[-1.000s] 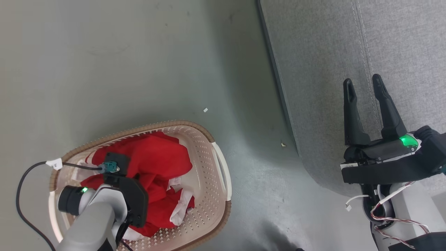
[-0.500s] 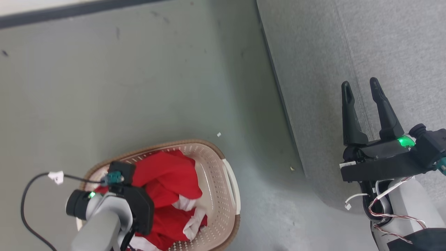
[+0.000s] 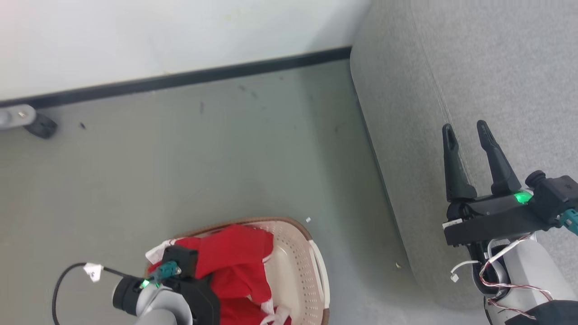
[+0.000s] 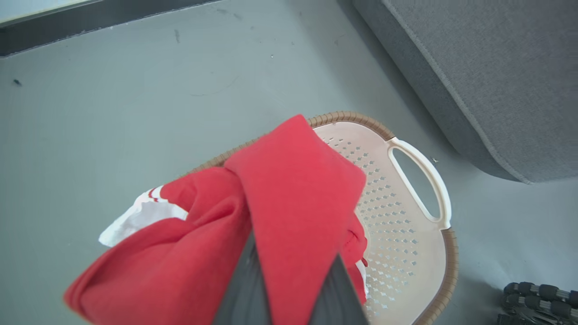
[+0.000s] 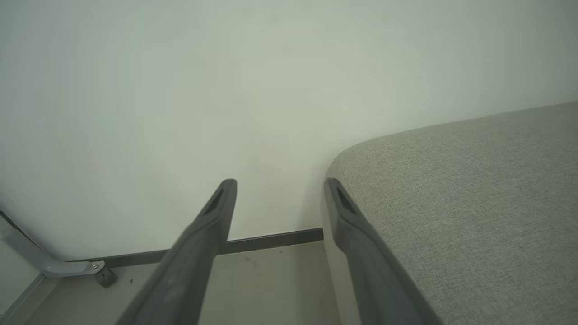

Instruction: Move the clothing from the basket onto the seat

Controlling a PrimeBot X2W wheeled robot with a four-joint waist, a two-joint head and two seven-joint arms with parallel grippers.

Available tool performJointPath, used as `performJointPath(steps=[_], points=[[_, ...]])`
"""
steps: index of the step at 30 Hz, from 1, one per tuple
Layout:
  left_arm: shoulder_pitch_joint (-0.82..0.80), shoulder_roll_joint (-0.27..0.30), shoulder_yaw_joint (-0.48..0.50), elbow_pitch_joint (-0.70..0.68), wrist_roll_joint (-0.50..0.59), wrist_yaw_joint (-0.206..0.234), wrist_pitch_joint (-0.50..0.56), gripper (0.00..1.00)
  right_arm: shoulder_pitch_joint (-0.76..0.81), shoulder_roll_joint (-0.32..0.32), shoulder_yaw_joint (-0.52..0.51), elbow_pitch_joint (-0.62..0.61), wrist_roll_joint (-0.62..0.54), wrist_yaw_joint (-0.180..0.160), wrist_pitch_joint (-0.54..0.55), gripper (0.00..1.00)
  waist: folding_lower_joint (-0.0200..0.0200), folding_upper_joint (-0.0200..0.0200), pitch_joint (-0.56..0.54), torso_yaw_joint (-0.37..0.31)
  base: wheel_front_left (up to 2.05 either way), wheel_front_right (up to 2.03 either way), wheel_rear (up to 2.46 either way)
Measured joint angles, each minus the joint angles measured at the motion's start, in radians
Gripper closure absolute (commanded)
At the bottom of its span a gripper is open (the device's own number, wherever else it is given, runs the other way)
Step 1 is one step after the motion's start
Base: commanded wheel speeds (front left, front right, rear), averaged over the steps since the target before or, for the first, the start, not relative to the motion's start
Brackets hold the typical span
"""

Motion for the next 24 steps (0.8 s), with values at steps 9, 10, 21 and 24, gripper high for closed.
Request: performJointPath(steps=[9,10,21,24], points=[[0.072,0.023,-0.007,-0.107,-0.061,0.000,-0.021,1.00,0.060,-0.019,0.011,0.035,0.027,0.000,0.000,0.00,0.0000,0.0000,-0.126,0.050,0.00,0.00,0.00],[0.078,0.029,-0.006,-0.120,-0.067,0.000,-0.021,1.00,0.066,-0.022,0.012,0.038,0.029,0.000,0.000,0.00,0.0000,-0.0001,-0.140,0.056,0.00,0.00,0.00],[0.110,0.094,0.035,-0.322,-0.118,-0.007,-0.027,1.00,0.140,-0.035,0.047,0.060,0.070,0.000,0.000,0.00,0.0000,-0.0001,-0.288,0.125,0.00,0.00,0.00],[0.115,0.110,0.051,-0.360,-0.121,-0.007,-0.027,1.00,0.156,-0.036,0.054,0.062,0.077,0.000,0.000,0.00,0.0000,0.0000,-0.311,0.134,0.00,0.00,0.00]])
